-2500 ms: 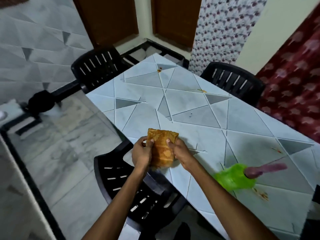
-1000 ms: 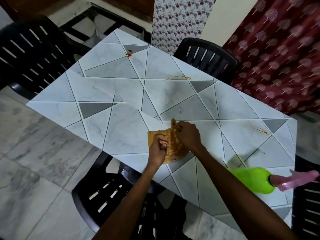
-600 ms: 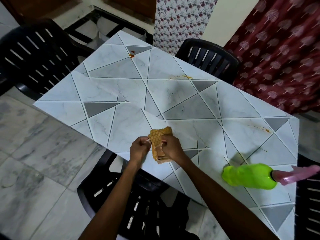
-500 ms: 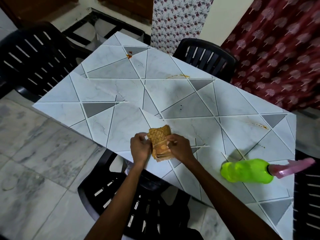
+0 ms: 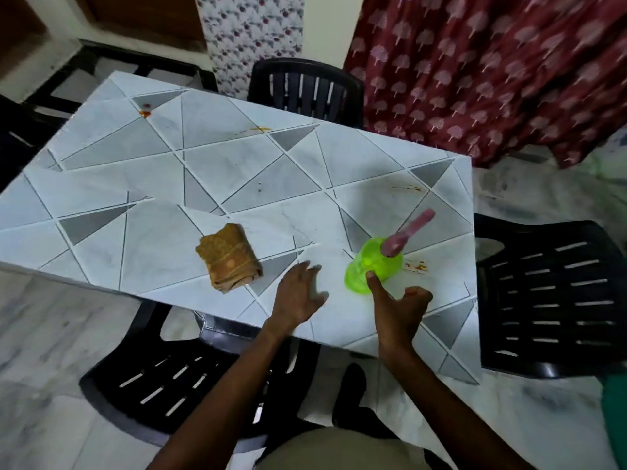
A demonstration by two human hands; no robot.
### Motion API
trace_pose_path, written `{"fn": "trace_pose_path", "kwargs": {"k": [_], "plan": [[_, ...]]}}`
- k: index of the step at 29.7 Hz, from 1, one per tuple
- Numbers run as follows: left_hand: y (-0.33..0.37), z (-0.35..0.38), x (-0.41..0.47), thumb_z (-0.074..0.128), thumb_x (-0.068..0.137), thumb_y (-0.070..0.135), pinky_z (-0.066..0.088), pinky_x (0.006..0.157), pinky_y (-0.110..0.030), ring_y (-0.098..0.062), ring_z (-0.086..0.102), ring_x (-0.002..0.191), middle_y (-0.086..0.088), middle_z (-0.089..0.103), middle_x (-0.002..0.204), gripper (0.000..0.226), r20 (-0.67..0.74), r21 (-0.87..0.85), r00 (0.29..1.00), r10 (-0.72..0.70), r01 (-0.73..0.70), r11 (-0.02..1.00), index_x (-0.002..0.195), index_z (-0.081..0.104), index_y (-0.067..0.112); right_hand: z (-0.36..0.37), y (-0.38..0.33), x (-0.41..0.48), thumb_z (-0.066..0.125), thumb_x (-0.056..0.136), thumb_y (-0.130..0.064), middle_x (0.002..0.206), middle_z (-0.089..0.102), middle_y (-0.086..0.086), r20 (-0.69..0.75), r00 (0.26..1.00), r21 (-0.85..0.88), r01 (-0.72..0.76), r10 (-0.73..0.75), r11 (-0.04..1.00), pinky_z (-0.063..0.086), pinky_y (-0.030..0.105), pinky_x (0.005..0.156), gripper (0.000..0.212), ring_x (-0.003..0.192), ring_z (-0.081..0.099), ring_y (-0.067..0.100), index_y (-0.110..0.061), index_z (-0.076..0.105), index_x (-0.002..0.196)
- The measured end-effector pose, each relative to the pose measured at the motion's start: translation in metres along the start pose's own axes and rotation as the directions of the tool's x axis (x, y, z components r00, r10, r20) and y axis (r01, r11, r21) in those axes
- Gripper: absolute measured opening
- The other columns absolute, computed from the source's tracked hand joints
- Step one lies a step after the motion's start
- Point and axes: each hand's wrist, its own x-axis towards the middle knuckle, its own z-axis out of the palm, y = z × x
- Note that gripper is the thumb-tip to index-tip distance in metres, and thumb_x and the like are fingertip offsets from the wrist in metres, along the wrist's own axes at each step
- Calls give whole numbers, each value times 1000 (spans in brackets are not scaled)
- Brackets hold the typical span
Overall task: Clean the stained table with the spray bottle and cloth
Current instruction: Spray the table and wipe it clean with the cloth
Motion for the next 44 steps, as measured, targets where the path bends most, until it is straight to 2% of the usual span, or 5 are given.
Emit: {"fn": "trace_pose_path", "kwargs": {"k": [7, 18, 24, 29, 44], "plan": [[33, 30, -8, 72, 75, 53, 21, 118, -49, -29, 14, 150, -5, 11, 165, 96, 147, 310, 962, -229, 174, 934, 154, 23, 29, -10, -34, 47, 93, 56, -40, 145, 43, 10, 157, 826, -18, 550, -541, 835, 32, 33, 112, 112, 137, 37, 24, -9, 36, 147], [47, 25, -5, 75, 75, 46, 30, 116, -41, -28, 27, 145, -5, 25, 160, 86, 81, 265, 966, -246, 217, 939, 149, 36, 26, 2, -73, 87, 60, 96, -37, 116, 67, -9, 322, 714, 294, 549, -622, 782, 55, 29, 87, 34, 101, 69, 26, -16, 60, 123], [47, 32, 37, 68, 69, 52, 47, 99, -44, -40, 52, 123, -15, 50, 140, 75, -59, 180, 969, -239, 246, 953, 133, 56, 14, -1, -91, 158, 61, 88, -29, 81, 71, -18, 443, 848, 257, 192, -292, 947, 54, 43, 84, 9, 57, 74, 27, -35, 65, 82], [56, 36, 115, 48, 71, 63, 42, 106, -44, -37, 47, 130, -15, 49, 142, 82, -13, 212, 993, -118, 119, 970, 136, 54, 14, 1, -95, 230, 61, 69, -17, 79, 66, 5, 516, 857, 262, -172, 13, 950, 54, 41, 64, 55, 47, 66, 26, -18, 64, 123], [72, 25, 257, 58, 62, 65, 43, 100, -51, -38, 47, 130, -17, 48, 143, 89, 72, 305, 997, 35, -56, 951, 136, 52, 16, -2, -106, 351, 45, 89, 4, 65, 51, 13, 216, 940, 413, -334, 265, 847, 45, 26, 46, 40, 52, 52, 23, -23, 62, 113]]}}
